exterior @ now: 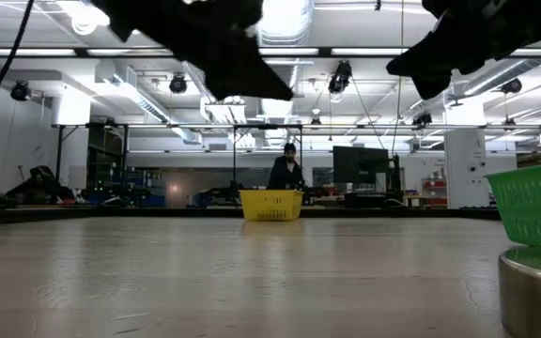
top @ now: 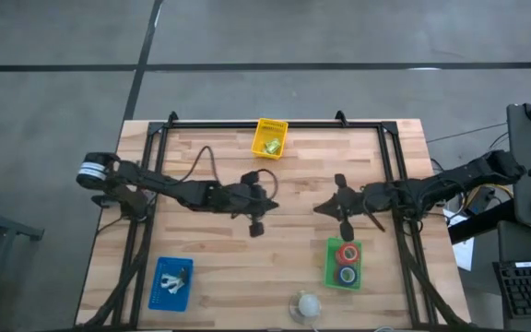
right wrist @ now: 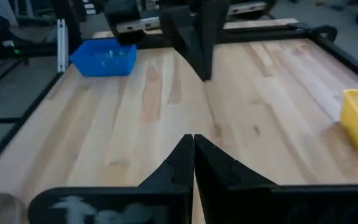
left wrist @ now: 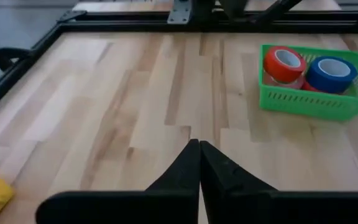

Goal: Pick and place Stapler, Stapler remover, tape
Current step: Return to Home Position

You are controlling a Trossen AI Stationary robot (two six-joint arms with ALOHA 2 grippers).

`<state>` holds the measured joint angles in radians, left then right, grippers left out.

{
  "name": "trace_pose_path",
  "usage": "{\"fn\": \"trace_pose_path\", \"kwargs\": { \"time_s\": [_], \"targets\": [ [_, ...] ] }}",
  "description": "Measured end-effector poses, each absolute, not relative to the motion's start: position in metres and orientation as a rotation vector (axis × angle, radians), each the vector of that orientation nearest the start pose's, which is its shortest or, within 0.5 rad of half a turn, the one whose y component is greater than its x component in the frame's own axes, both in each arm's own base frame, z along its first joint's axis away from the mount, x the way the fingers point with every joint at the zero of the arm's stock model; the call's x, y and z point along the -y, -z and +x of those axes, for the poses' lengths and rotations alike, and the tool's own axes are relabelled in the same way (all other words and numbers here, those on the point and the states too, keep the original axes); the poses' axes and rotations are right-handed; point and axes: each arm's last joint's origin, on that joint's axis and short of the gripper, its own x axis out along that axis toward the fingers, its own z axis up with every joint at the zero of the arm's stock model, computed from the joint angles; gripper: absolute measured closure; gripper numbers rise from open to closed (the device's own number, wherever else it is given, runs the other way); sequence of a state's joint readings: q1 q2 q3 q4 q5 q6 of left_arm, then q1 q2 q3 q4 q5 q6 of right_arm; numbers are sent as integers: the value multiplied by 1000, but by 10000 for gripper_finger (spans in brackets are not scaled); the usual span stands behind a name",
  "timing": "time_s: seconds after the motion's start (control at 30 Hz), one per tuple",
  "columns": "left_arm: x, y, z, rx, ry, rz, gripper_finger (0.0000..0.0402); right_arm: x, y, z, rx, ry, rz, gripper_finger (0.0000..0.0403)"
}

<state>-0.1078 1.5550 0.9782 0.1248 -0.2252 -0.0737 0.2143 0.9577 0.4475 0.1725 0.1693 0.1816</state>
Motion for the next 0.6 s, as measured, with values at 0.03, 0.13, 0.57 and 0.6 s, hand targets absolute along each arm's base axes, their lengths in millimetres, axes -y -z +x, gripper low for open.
{"fn": "trace_pose_path", "kwargs": {
  "time_s": [0.03, 0.13, 0.57, 0.6],
  "targets": [
    [29, -240, 332, -423, -129, 8, 397, -35, -219, 196, -331, -8, 102, 394],
    [26, -239, 307, -368, -119, 52, 392, -27, -219, 191, -315, 13, 111, 394],
    [17, -211, 210, -168, -98, -26, 390, -18, -201, 170, -304, 45, 153, 394],
    [17, -210, 204, -144, -94, -31, 391, -17, -200, 167, -297, 48, 152, 394]
  ]
}}
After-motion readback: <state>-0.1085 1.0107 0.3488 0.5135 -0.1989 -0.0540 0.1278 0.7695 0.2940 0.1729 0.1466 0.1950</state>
